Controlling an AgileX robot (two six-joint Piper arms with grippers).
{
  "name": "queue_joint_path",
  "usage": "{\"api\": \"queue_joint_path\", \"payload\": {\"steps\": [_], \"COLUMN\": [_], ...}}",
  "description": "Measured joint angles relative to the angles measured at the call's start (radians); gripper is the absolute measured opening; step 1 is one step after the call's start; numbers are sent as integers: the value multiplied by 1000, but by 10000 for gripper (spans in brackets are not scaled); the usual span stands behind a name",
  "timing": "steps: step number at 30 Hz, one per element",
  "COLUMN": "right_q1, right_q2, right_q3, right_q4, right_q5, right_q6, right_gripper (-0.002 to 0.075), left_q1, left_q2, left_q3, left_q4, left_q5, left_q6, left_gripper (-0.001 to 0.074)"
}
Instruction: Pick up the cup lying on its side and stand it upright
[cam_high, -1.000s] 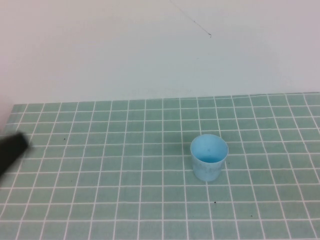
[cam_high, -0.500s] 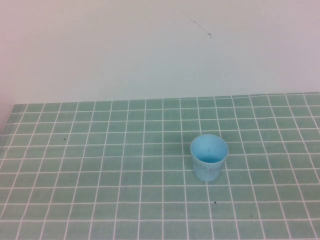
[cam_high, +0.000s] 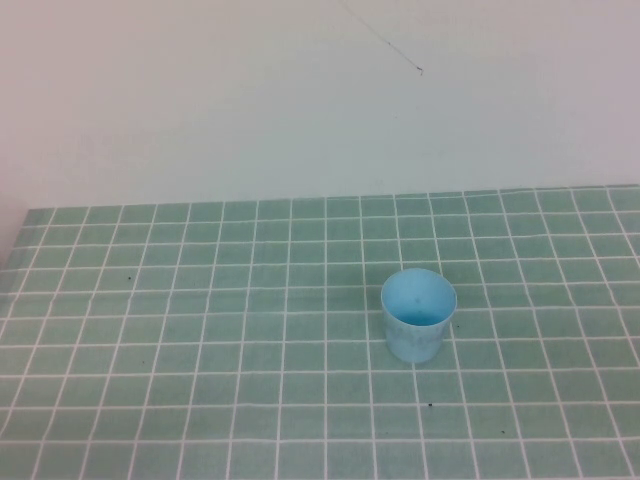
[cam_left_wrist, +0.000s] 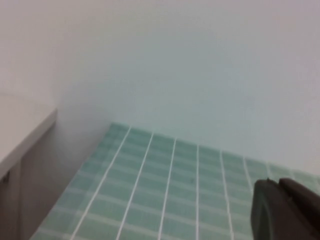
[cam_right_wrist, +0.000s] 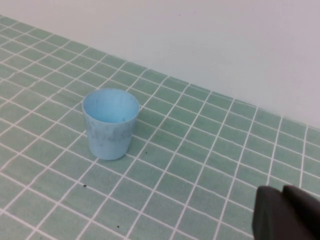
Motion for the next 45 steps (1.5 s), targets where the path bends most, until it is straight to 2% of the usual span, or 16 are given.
{"api": "queue_joint_path", "payload": {"steps": [6,10,13,22,45], "right_q1": [0,0,0,0,0], "right_q2": [0,0,0,0,0], "right_q3": [0,0,0,0,0], "right_q4": [0,0,0,0,0], "right_q5": [2,4,4,5,6], "right_q6": [0,0,0,0,0], "right_gripper": [20,20,20,20,20], "left_q1": [0,2,-2,-146,-148], "left_q2": [0,0,0,2,4], "left_q3": [75,79,79,79,79], "left_q4": [21,80,89,93,93], "left_q5": [1,118,116,115,121], "left_q6": [0,-7,-5,8,36], "left_gripper": [0,0,0,0,0]}}
